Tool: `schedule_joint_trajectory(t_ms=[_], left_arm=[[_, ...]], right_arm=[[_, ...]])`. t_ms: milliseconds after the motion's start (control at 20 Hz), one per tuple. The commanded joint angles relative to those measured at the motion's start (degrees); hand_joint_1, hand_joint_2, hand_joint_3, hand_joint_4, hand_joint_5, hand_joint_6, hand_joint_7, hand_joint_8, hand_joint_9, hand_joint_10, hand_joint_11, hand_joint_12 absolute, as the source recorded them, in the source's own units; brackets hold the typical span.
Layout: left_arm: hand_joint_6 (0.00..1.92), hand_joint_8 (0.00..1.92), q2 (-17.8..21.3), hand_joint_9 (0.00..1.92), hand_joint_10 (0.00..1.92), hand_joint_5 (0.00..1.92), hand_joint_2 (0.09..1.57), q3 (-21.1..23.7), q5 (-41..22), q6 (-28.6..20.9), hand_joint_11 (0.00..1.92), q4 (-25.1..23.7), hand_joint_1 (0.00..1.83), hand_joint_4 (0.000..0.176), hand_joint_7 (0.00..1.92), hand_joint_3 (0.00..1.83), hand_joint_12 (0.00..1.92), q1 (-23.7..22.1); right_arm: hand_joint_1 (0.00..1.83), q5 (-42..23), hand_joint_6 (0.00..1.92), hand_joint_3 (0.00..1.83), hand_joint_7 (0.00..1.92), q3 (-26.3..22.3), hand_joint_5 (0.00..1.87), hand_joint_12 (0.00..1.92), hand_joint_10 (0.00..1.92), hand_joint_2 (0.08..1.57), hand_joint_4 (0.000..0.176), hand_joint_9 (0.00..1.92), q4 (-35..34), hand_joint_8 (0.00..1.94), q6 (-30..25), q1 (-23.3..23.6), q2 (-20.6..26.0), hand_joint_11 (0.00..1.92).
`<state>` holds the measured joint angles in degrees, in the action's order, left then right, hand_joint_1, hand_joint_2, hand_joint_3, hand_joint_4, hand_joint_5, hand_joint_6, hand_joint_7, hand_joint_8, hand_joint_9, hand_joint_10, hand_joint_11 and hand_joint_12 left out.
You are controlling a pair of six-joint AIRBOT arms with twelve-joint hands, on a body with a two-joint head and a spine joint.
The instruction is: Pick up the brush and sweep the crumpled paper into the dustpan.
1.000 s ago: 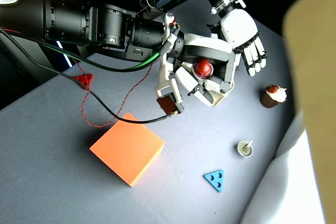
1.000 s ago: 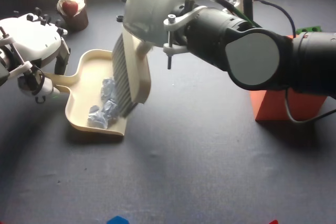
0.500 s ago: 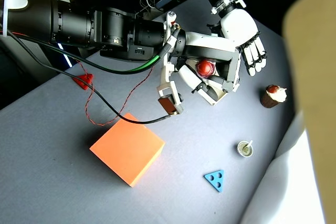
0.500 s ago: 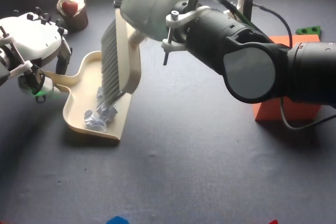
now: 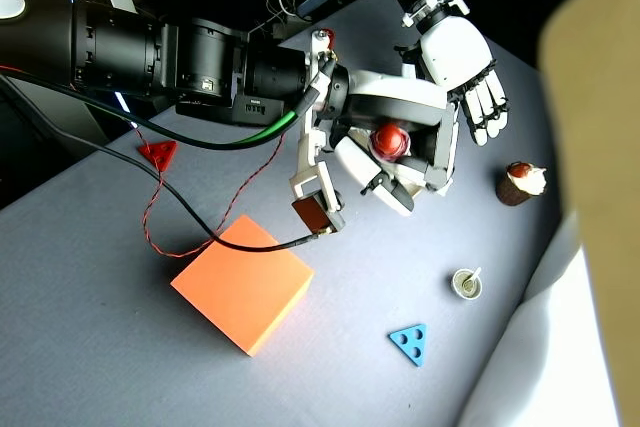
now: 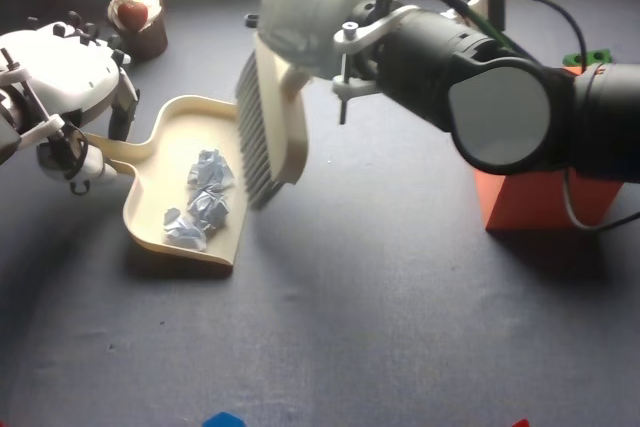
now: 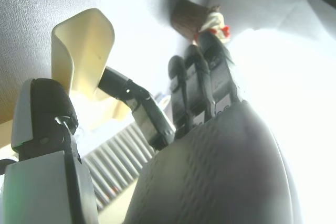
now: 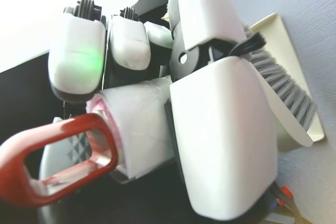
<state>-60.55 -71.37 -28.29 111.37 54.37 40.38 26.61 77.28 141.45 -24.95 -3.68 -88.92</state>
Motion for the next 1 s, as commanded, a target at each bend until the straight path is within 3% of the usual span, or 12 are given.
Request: schedule_joint_trajectory(t_ms=[0, 100, 150, 200, 250, 350, 400, 550, 600, 650, 750, 950], left_arm=[[1.02, 0.00, 0.4, 0.19, 0.00, 0.95, 1.13, 0.1, -5.5, 0.4, 0.03, -1.8, 1.01, 0.154, 0.26, 0.00, 0.39, -0.6], [1.02, 0.00, 0.4, 0.19, 0.00, 0.96, 1.13, 0.2, -5.7, 0.7, 0.02, -1.7, 1.03, 0.119, 0.26, 0.00, 0.39, -0.7], [0.99, 0.00, 0.4, 0.20, 0.00, 0.97, 1.12, 0.3, -5.7, 0.9, 0.04, -1.5, 1.03, 0.117, 0.27, 0.00, 0.40, -0.7], [0.97, 0.00, 0.3, 0.20, 0.00, 0.98, 1.12, 0.3, -5.8, 0.9, 0.04, -1.4, 1.06, 0.063, 0.28, 0.00, 0.40, -0.7], [1.00, 0.00, 0.3, 0.18, 0.00, 0.97, 1.12, 0.3, -5.9, 1.0, 0.03, -1.4, 1.06, 0.038, 0.26, 0.00, 0.39, -0.8], [0.98, 0.01, 0.3, 0.23, 0.01, 0.98, 1.12, 0.2, -5.9, 1.2, 0.06, -1.4, 1.04, 0.111, 0.30, 0.00, 0.40, -0.8], [0.99, 0.00, 0.3, 0.22, 0.00, 0.97, 1.12, 0.2, -5.9, 1.2, 0.06, -1.4, 1.05, 0.088, 0.28, 0.00, 0.40, -0.8], [1.02, 0.00, 0.3, 0.21, 0.00, 0.96, 1.13, 0.2, -5.8, 1.2, 0.07, -1.4, 1.03, 0.107, 0.28, 0.00, 0.40, -0.8], [1.08, 0.00, 0.3, 0.18, 0.00, 0.91, 1.15, 0.2, -5.8, 1.3, 0.04, -1.4, 1.00, 0.155, 0.25, 0.01, 0.39, -0.9], [1.09, 0.01, 0.3, 0.18, 0.00, 0.91, 1.15, 0.2, -5.7, 1.4, 0.03, -1.4, 1.00, 0.146, 0.25, 0.00, 0.38, -0.9], [1.02, 0.00, 0.3, 0.18, 0.01, 0.95, 1.13, 0.2, -5.7, 1.4, 0.04, -1.4, 1.04, 0.083, 0.26, 0.00, 0.37, -0.9], [1.03, 0.00, 0.4, 0.19, 0.00, 0.95, 1.13, 0.2, -5.6, 1.4, 0.06, -1.5, 1.04, 0.086, 0.26, 0.00, 0.36, -1.1]], right_arm=[[1.44, 5.1, 1.92, 0.00, 1.01, 0.0, 0.98, 1.92, 1.92, 1.15, 0.000, 1.36, 2.6, 1.94, 0.9, 0.9, 0.1, 1.54], [1.44, 5.2, 1.92, 0.00, 1.02, 0.0, 0.97, 1.92, 1.92, 1.16, 0.000, 1.36, 2.6, 1.94, 0.9, 0.7, -0.5, 1.55], [1.44, 5.2, 1.92, 0.00, 1.02, -0.1, 0.97, 1.92, 1.92, 1.16, 0.000, 1.36, 2.6, 1.94, 0.9, 0.6, -0.8, 1.55], [1.44, 5.2, 1.92, 0.00, 1.02, -0.1, 0.98, 1.92, 1.92, 1.17, 0.000, 1.36, 2.6, 1.94, 0.8, 0.5, -1.0, 1.54], [1.44, 5.3, 1.92, 0.00, 1.02, -0.1, 0.97, 1.92, 1.92, 1.16, 0.000, 1.35, 2.8, 1.94, 0.1, 0.4, -1.0, 1.53], [1.45, 6.7, 1.92, 0.00, 1.05, 0.0, 0.98, 1.92, 1.92, 1.15, 0.000, 1.37, 3.1, 1.94, -2.5, 0.1, -1.3, 1.53], [1.45, 7.6, 1.92, 0.00, 1.07, 0.1, 0.98, 1.92, 1.92, 1.15, 0.000, 1.38, 4.8, 1.94, -4.8, -0.3, -1.4, 1.54], [1.46, 8.8, 1.92, 0.00, 1.07, -0.3, 1.00, 1.92, 1.92, 1.14, 0.000, 1.39, 7.1, 1.94, -6.7, -1.3, -1.5, 1.55], [1.45, 9.4, 1.92, 0.00, 1.06, -0.4, 1.01, 1.92, 1.92, 1.14, 0.000, 1.38, 7.1, 1.94, -7.0, -1.4, -1.6, 1.55], [1.45, 11.0, 1.92, 0.00, 1.06, -0.5, 1.01, 1.92, 1.92, 1.14, 0.000, 1.38, 7.3, 1.94, -7.6, -1.7, -1.8, 1.55], [1.46, 11.9, 1.92, 0.00, 1.04, -0.6, 1.01, 1.92, 1.92, 1.14, 0.000, 1.37, 7.6, 1.94, -7.9, -1.9, -1.8, 1.53], [1.46, 14.9, 1.92, 0.00, 1.08, -1.1, 1.00, 1.92, 1.92, 1.14, 0.000, 1.39, 7.6, 1.94, -8.2, -1.9, -0.8, 1.55]])
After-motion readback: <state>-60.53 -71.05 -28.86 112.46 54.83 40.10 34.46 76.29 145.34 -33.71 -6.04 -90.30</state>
